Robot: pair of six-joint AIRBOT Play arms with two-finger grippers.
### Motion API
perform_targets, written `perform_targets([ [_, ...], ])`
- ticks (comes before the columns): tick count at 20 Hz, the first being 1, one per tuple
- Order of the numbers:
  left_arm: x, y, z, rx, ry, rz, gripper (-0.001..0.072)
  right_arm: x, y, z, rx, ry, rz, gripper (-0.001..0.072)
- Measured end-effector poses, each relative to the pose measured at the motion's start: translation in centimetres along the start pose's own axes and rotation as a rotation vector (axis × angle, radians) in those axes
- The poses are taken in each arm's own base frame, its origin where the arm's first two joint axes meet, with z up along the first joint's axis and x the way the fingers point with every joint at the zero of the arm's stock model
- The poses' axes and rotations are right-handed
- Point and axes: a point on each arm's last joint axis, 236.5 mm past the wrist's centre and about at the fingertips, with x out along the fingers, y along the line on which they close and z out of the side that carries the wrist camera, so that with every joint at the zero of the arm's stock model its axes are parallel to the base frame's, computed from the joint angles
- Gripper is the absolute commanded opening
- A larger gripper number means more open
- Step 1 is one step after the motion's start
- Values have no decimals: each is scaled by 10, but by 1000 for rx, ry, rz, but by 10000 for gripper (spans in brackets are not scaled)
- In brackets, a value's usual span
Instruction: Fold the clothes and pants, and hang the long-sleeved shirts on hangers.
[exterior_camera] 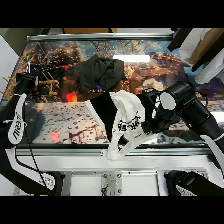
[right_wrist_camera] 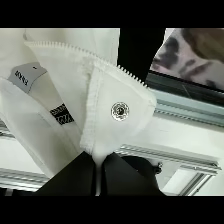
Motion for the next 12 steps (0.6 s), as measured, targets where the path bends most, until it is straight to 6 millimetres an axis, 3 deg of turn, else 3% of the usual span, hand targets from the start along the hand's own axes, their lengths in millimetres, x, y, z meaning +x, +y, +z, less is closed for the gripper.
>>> perform_targets([
  [2,-33,5,10,14,-46,7,13,0,0,0,0,0,0,21],
  [6,-105,-2,29,61,-162,-3,13,0,0,0,0,0,0,21],
  [9,-162,-16,40,122,-267,-25,13,0,0,0,0,0,0,21],
  [12,-213,-44,32,240,-328,-131,13,0,0,0,0,0,0,21],
])
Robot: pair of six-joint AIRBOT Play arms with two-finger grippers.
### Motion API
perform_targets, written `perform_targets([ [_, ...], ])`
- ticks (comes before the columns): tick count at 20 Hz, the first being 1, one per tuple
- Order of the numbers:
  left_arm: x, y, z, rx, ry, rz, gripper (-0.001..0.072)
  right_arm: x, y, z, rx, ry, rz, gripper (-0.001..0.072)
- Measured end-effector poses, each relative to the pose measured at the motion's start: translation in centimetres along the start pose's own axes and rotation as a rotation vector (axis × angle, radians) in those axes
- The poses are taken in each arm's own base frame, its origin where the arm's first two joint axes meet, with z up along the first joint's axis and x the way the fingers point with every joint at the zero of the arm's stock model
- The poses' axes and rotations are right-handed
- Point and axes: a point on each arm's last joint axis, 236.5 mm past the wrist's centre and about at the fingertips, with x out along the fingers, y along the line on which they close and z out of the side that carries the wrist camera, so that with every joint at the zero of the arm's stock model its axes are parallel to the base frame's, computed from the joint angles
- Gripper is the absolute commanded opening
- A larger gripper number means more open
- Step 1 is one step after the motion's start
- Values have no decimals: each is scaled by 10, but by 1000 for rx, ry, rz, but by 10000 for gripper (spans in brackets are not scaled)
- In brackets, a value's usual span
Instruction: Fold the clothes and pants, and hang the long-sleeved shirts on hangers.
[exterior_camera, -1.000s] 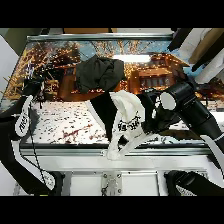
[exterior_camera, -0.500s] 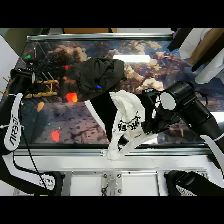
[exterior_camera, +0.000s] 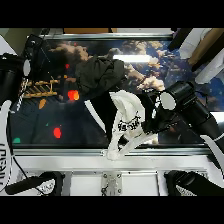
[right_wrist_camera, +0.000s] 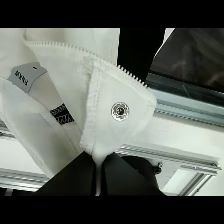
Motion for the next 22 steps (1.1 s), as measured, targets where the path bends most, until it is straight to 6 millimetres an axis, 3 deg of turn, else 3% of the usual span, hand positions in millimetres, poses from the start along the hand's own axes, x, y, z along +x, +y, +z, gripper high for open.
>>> perform_targets([
  [3,-47,-57,-5,178,-38,-251,12,0,0,0,0,0,0,21],
  [6,-97,-109,-23,377,-77,-510,13,0,0,0,0,0,0,20],
  [9,-132,-137,-56,538,-40,-689,12,0,0,0,0,0,0,20],
  [13,-140,-147,-94,662,44,-805,11,0,0,0,0,0,0,20],
  [16,-142,-165,-125,726,28,-955,11,0,0,0,0,0,0,20],
  [22,-132,-189,-198,742,-5,-1141,11,0,0,0,0,0,0,20],
])
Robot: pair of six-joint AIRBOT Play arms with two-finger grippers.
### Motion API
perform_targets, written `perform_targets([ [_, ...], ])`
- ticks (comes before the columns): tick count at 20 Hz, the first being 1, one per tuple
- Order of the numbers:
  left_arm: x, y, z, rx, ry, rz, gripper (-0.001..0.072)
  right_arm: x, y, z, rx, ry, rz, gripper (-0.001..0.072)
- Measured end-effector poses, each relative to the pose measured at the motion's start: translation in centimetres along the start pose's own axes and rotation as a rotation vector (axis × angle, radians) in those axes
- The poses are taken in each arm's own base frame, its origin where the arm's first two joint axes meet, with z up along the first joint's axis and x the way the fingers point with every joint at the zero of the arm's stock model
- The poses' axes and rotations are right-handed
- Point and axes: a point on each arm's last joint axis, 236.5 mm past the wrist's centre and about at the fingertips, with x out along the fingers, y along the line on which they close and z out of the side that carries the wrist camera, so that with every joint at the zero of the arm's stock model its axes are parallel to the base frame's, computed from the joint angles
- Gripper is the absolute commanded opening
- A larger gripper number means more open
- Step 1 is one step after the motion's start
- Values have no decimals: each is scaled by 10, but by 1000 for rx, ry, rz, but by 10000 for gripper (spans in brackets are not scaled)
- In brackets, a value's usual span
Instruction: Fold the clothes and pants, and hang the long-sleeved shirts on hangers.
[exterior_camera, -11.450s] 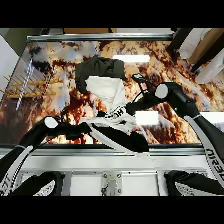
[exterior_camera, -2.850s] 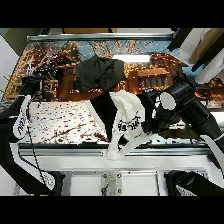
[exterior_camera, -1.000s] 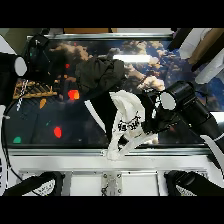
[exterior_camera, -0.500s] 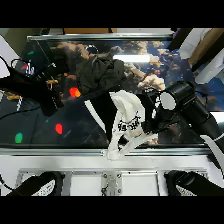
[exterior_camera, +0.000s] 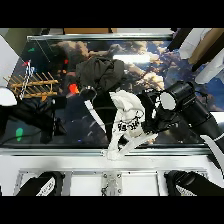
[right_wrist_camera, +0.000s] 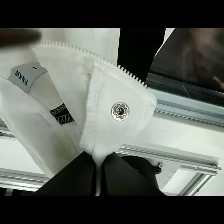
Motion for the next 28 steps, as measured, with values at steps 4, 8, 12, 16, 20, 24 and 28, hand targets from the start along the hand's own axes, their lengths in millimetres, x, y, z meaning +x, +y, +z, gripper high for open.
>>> perform_targets([
  [4,27,-15,-22,-3,-42,-12,12,0,0,0,0,0,0,21],
  [8,57,-24,-36,-15,-55,-10,12,0,0,0,0,0,0,21],
  [12,82,-27,-38,25,-45,14,11,0,0,0,0,0,0,21],
  [16,96,-23,-25,99,-50,57,12,0,0,0,0,0,0,20],
  [20,100,-14,1,130,-127,112,12,0,0,0,0,0,0,20],
  [24,102,-12,12,124,-169,113,12,0,0,0,-3,0,0,21],
  [28,115,-16,8,83,-161,28,12,0,0,0,-3,0,0,20],
])
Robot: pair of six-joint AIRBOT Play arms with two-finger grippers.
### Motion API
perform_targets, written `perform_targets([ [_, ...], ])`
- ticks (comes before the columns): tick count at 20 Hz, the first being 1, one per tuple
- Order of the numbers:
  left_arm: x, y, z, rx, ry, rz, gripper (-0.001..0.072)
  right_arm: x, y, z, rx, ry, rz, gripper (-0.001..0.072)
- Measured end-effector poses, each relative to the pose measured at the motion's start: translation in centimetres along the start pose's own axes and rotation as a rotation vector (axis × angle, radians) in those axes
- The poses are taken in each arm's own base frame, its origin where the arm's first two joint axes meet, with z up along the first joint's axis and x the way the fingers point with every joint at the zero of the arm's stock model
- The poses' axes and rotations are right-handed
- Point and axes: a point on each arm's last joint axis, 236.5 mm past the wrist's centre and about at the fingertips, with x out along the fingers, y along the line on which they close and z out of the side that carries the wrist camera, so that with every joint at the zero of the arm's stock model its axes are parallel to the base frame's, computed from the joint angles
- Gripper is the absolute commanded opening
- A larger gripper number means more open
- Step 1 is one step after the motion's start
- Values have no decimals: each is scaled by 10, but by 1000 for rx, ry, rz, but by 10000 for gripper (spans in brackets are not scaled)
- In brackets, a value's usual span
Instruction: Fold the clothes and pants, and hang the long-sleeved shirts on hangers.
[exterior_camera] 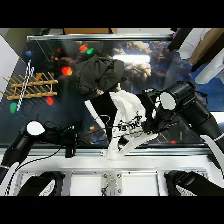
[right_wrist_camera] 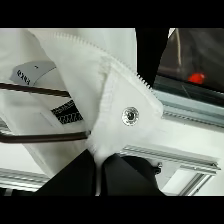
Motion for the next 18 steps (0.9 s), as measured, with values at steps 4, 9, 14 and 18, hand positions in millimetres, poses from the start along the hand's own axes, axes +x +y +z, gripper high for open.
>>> perform_targets([
  [4,13,-3,-9,-56,18,-76,11,-2,0,5,-47,-20,5,20],
  [9,30,-9,-2,-46,14,-132,12,-27,-3,25,-71,-126,20,19],
  [14,38,4,28,22,-32,-73,12,-46,8,35,-103,-192,69,19],
  [18,37,21,49,18,-56,-55,10,-55,26,38,-136,-229,124,19],
])
